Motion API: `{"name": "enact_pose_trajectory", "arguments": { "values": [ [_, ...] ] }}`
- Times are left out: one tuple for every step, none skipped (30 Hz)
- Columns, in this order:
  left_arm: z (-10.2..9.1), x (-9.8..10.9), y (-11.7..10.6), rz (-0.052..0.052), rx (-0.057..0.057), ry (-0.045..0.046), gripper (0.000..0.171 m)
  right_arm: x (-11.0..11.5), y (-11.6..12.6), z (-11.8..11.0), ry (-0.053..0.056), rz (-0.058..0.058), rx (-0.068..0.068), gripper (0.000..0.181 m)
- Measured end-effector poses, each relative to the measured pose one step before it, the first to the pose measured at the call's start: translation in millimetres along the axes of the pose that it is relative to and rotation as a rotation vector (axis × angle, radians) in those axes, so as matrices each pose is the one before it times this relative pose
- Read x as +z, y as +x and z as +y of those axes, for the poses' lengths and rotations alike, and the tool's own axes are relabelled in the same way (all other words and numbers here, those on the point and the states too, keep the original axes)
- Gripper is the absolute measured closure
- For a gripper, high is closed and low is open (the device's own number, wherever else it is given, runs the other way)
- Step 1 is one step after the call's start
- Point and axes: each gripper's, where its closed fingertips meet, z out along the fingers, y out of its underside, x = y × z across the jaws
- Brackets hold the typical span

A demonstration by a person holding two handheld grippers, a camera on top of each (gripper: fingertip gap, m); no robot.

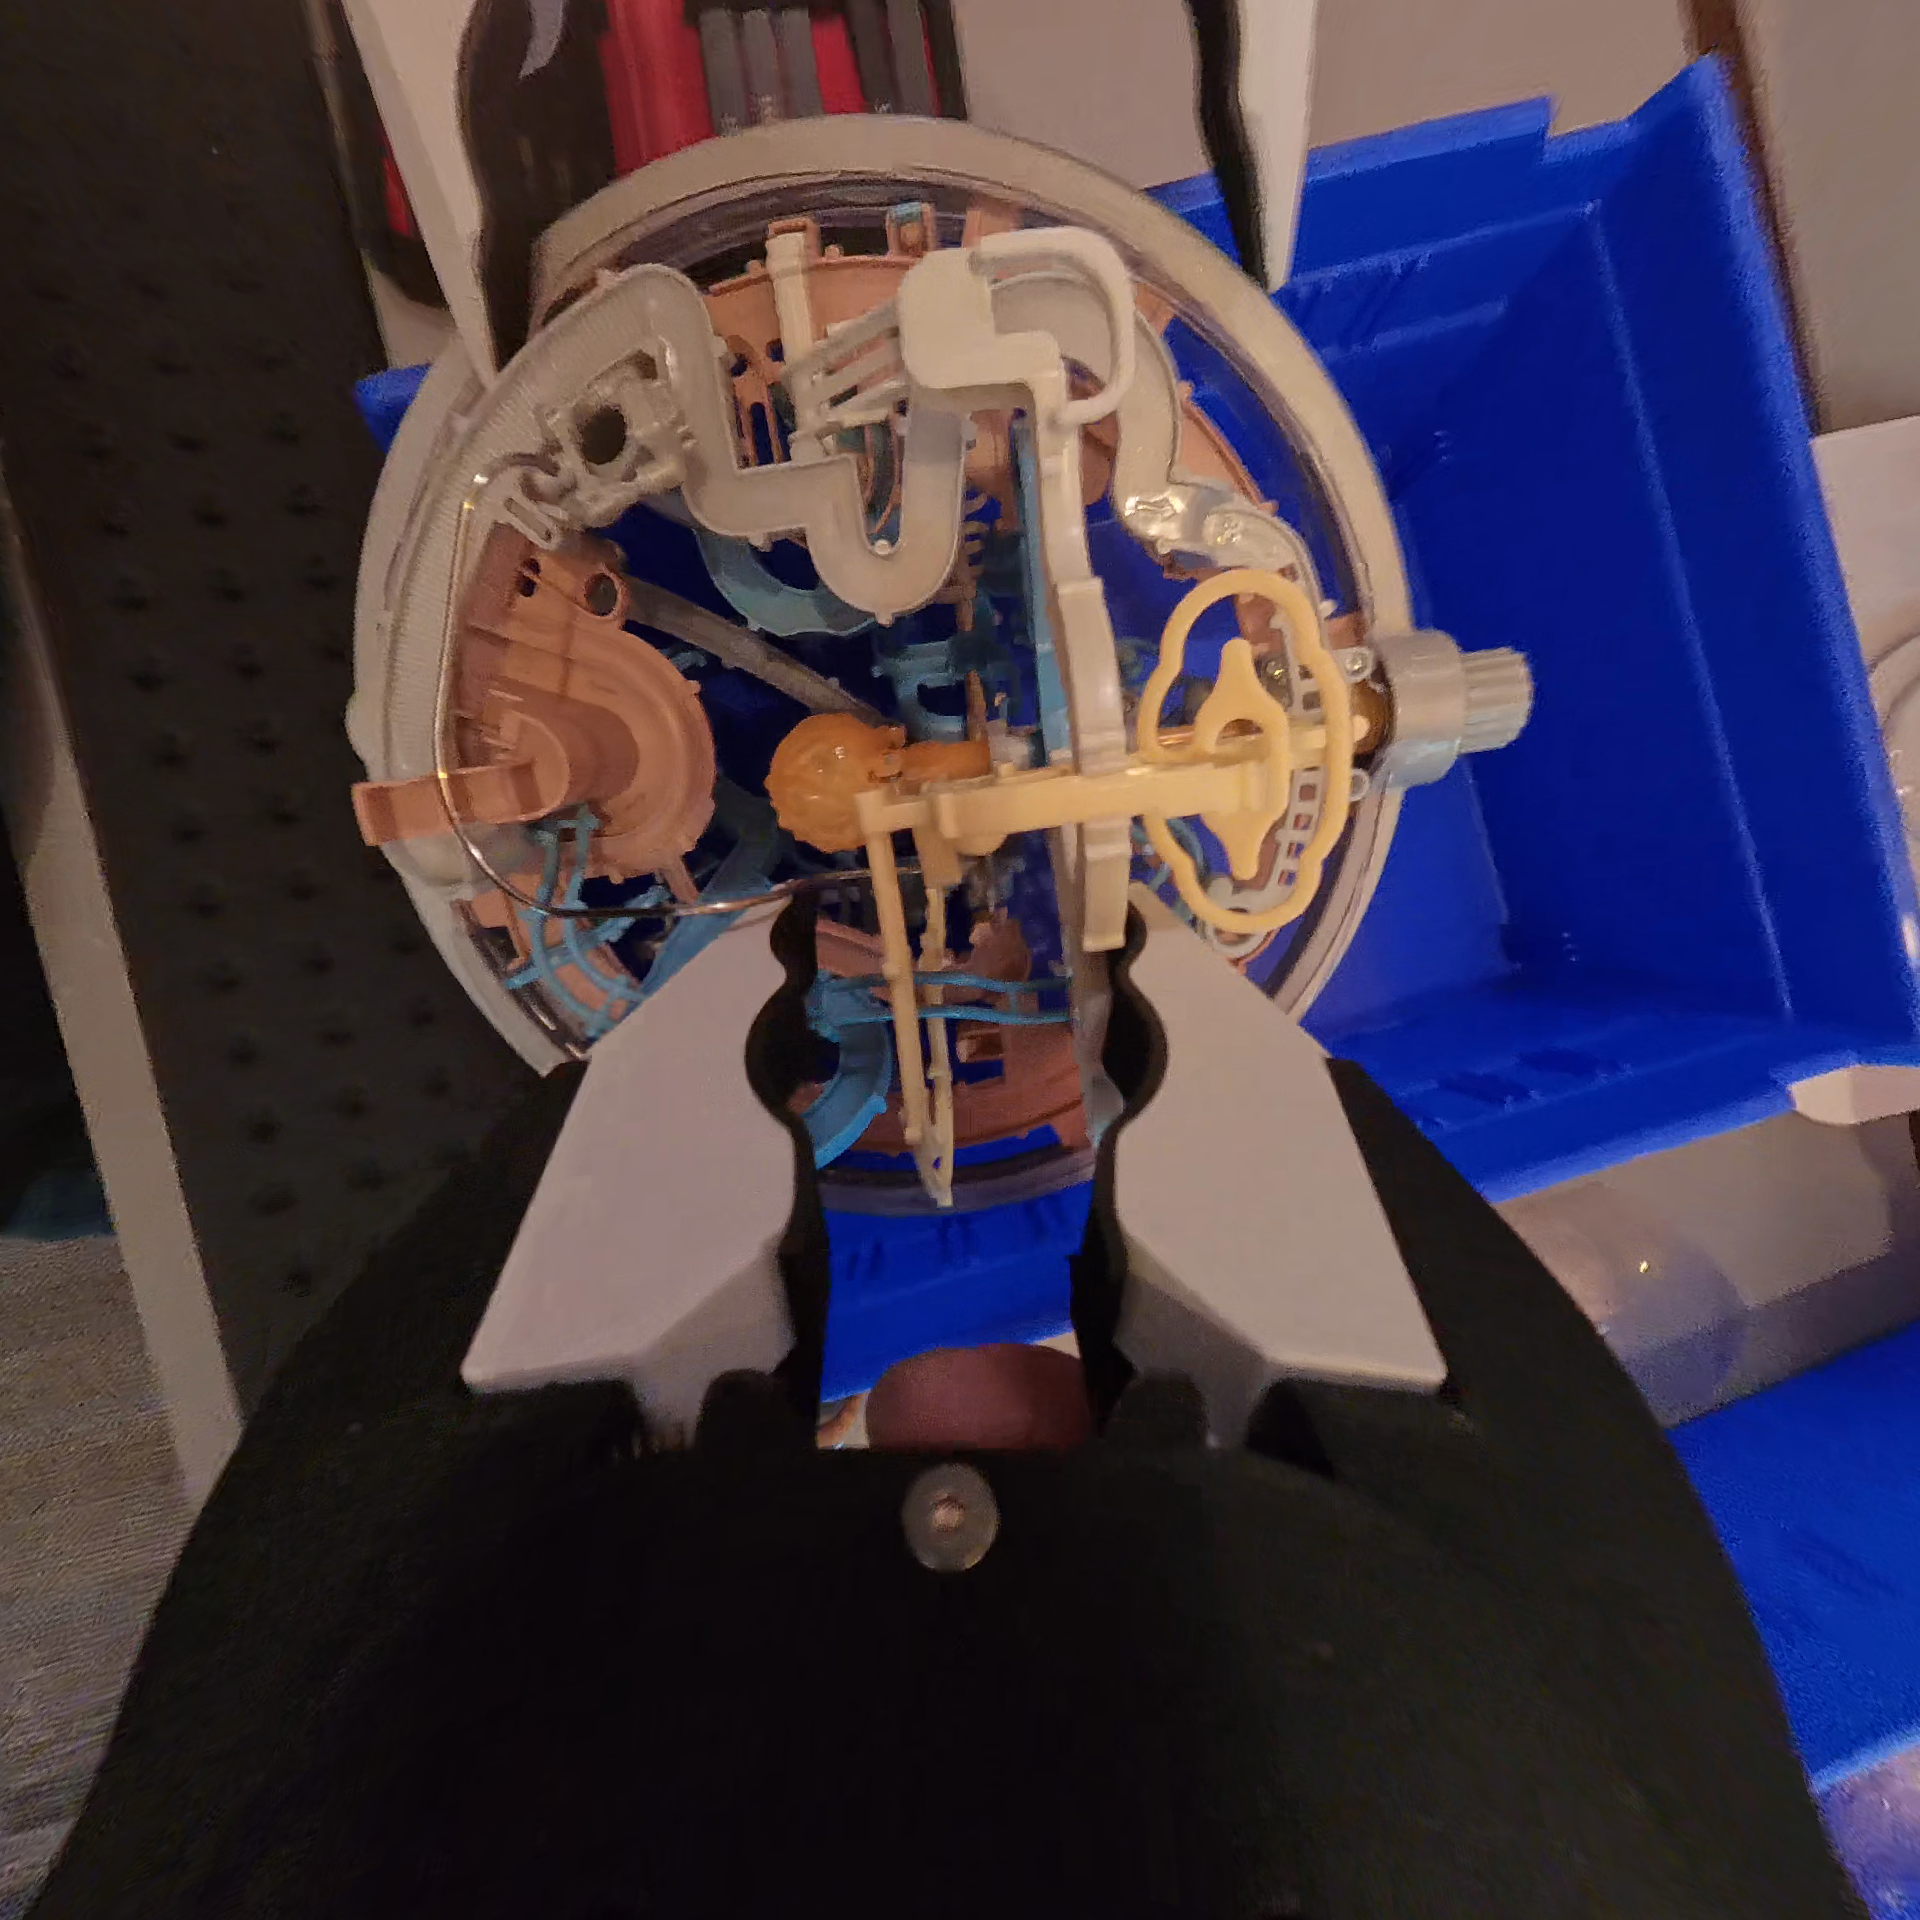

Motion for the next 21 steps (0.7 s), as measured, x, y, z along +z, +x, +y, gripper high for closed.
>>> {"name": "enact_pose_trajectory", "arguments": {
  "values": [
    [0.56,2.03,-1.76,-0.0143,0.0143,-0.00656,0.043,0.77,0.32,-0.67,0.0283,0.0076,-0.0031,0.130],
    [-0.11,1.43,-0.82,-0.0067,0.0014,0.00567,0.042,-0.17,3.17,-0.52,0.0243,0.0257,0.0018,0.133],
    [-1.53,0.76,0.04,-0.0007,-0.0018,0.01677,0.042,-0.44,4.21,0.09,0.0139,0.0340,-0.0026,0.148],
    [-0.49,0.57,-1.17,-0.0085,-0.0019,0.00950,0.044,-0.09,-0.35,-0.34,0.0084,0.0031,-0.0065,0.149],
    [0.06,-0.15,-0.02,0.0005,-0.0014,0.00659,0.044,-0.14,0.34,-0.46,-0.0002,0.0054,-0.0059,0.149],
    [0.12,-0.50,-0.19,0.0007,-0.0007,0.00189,0.044,-0.73,0.46,-1.03,-0.0068,0.0049,-0.0079,0.150],
    [-0.31,-0.16,0.25,-0.0001,0.0029,0.00141,0.044,-2.12,0.62,-2.32,-0.0099,0.0062,-0.0113,0.151],
    [-0.94,-0.19,1.01,0.0025,0.0056,0.00080,0.044,-3.92,0.74,-3.71,-0.0092,0.0022,-0.0100,0.152],
    [-3.19,-0.45,0.38,-0.0027,0.0063,0.01244,0.045,-5.58,1.82,-5.16,-0.0035,0.0026,-0.0065,0.152],
    [-3.26,-0.23,1.45,0.0027,0.0070,0.00938,0.050,-6.83,2.93,-5.64,-0.0021,0.0050,-0.0107,0.152],
    [-4.92,-0.60,-0.08,-0.0025,-0.0016,0.01366,0.052,-7.17,2.89,-4.92,-0.0092,0.0027,-0.0167,0.153],
    [-5.94,-1.32,-2.13,-0.0094,-0.0021,0.01725,0.052,-6.79,3.30,-3.47,-0.0183,0.0046,-0.0139,0.154],
    [-3.16,-1.13,-2.81,-0.0094,0.0030,0.00240,0.053,-5.57,3.10,-2.10,-0.0225,0.0034,-0.0125,0.154],
    [-2.01,-1.37,-4.70,-0.0168,0.0072,0.00169,0.053,-3.19,3.44,-1.95,-0.0137,0.0062,-0.0113,0.154],
    [-0.49,-0.82,-3.70,-0.0076,0.0016,0.00143,0.052,-0.46,3.30,-0.48,-0.0125,0.0037,-0.0037,0.154],
    [1.89,0.69,-1.48,0.0059,-0.0070,-0.00423,0.053,1.64,2.05,1.34,-0.0151,-0.0037,-0.0030,0.154],
    [4.31,2.08,-1.81,0.0002,-0.0051,-0.01544,0.054,3.46,1.78,1.97,-0.0130,-0.0049,-0.0011,0.154],
    [5.24,3.28,-1.12,0.0023,-0.0021,-0.01749,0.055,5.67,1.34,3.07,-0.0116,-0.0063,0.0065,0.154],
    [8.12,4.63,-0.18,0.0131,-0.0154,-0.03140,0.055,8.53,0.56,4.57,-0.0122,-0.0088,0.0073,0.154],
    [9.85,5.52,-0.67,0.0055,-0.0034,-0.03796,0.054,10.82,-0.18,4.53,-0.0046,-0.0111,0.0099,0.154],
    [9.38,5.91,-0.42,-0.0026,0.0122,-0.03138,0.055,10.85,0.11,3.35,0.0087,-0.0102,0.0155,0.154]
  ]
}}
